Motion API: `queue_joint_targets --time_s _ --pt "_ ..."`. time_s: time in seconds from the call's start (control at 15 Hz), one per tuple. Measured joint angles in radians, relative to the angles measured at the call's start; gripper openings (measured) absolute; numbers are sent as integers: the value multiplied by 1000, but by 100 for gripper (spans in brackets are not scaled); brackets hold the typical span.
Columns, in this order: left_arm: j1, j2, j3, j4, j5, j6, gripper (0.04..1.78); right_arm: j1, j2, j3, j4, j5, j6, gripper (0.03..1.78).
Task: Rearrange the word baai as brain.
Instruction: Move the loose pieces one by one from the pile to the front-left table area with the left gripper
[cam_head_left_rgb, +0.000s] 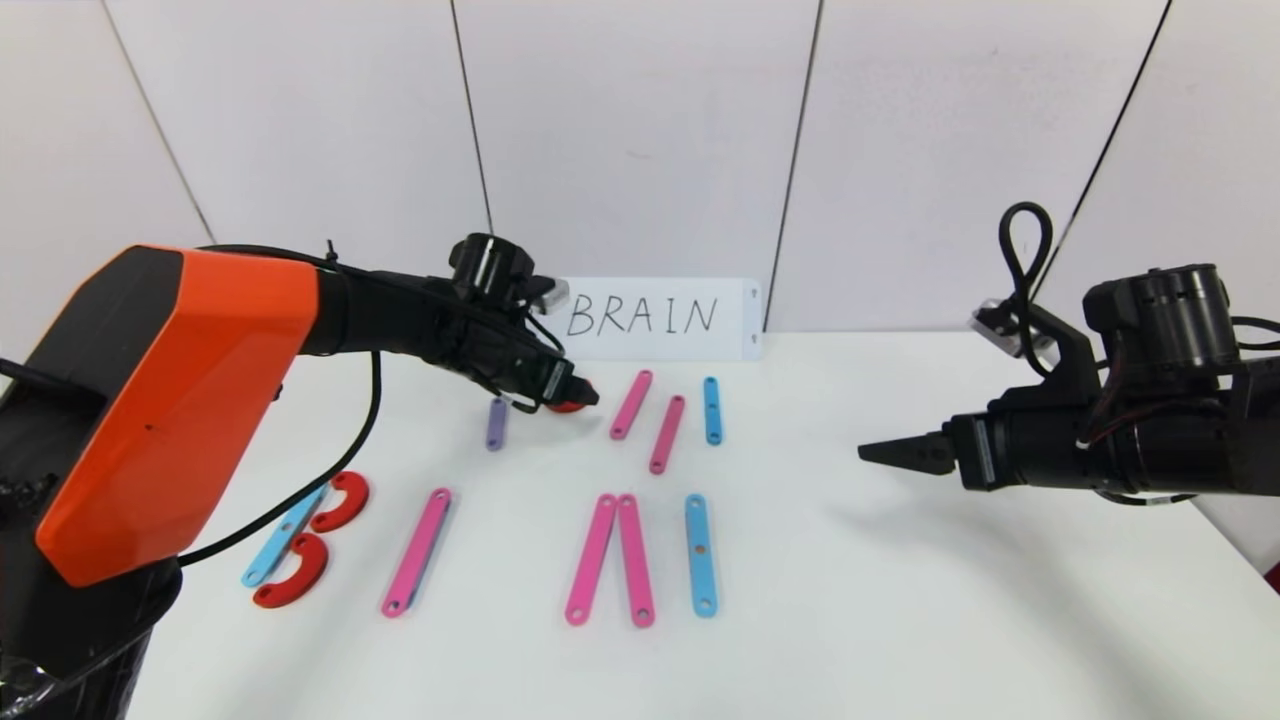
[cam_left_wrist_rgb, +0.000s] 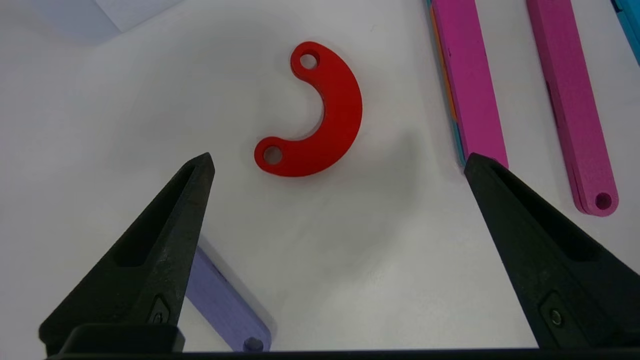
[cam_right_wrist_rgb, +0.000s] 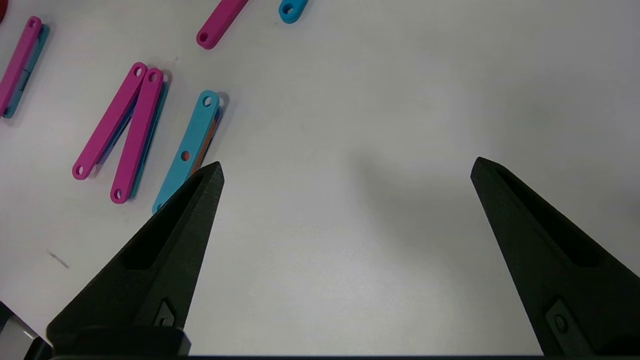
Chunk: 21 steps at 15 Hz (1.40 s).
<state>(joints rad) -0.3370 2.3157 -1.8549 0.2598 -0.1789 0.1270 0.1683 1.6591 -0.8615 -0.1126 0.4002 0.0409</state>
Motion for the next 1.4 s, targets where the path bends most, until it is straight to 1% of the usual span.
queue_joint_targets --time_s 0.33,1.13,1.27,1.4 --pt "-3 70 -20 -150 -6 -1 175 -1 5 1 -2 0 0 173" --pt "-13 136 -53 -153 3 7 174 0 11 3 -1 -1 -1 173" --pt "-14 139 -48 -154 6 20 166 -1 11 3 -1 -1 -1 173" --pt "-14 141 -46 -144 8 26 148 -1 11 3 -1 -1 -1 173"
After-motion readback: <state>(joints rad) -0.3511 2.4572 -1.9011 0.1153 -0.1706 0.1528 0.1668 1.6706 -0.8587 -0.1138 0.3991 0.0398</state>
